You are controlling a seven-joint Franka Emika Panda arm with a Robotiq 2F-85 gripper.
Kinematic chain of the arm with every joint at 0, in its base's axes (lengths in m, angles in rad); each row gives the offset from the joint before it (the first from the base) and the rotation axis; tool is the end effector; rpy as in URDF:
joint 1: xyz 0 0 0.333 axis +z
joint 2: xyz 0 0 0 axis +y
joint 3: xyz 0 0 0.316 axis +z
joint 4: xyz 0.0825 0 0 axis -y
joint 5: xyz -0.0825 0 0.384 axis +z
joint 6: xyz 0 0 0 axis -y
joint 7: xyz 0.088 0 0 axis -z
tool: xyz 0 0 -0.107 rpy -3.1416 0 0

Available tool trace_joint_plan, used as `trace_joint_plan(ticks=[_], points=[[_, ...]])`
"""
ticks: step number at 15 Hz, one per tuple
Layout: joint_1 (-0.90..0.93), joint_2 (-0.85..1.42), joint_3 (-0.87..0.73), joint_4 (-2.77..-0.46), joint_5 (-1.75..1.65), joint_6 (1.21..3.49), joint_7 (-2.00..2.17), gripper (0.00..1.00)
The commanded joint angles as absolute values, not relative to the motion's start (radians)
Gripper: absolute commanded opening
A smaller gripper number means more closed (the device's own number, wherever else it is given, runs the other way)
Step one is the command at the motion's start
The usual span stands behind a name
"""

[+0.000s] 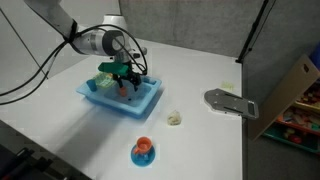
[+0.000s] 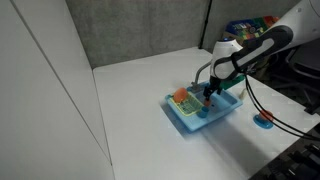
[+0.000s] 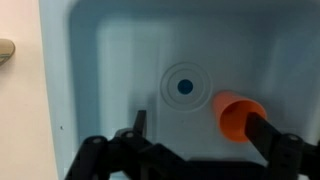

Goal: Move the orange cup from the sink to beside the sink

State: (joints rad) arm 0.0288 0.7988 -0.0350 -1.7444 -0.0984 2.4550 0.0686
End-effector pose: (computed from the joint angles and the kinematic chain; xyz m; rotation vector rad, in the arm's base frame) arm 0.6468 -0.0028 0.1094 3.0515 0.0207 -0.1309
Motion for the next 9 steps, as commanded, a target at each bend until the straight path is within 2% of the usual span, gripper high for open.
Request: trace_joint_plan(ticks=[1, 9], points=[[0.025, 0.813, -0.031, -1.722, -0.092, 2.469, 0.044, 1.00], [0.023, 0.829, -0.032, -1.709, -0.089, 2.461, 0.045, 1.00]])
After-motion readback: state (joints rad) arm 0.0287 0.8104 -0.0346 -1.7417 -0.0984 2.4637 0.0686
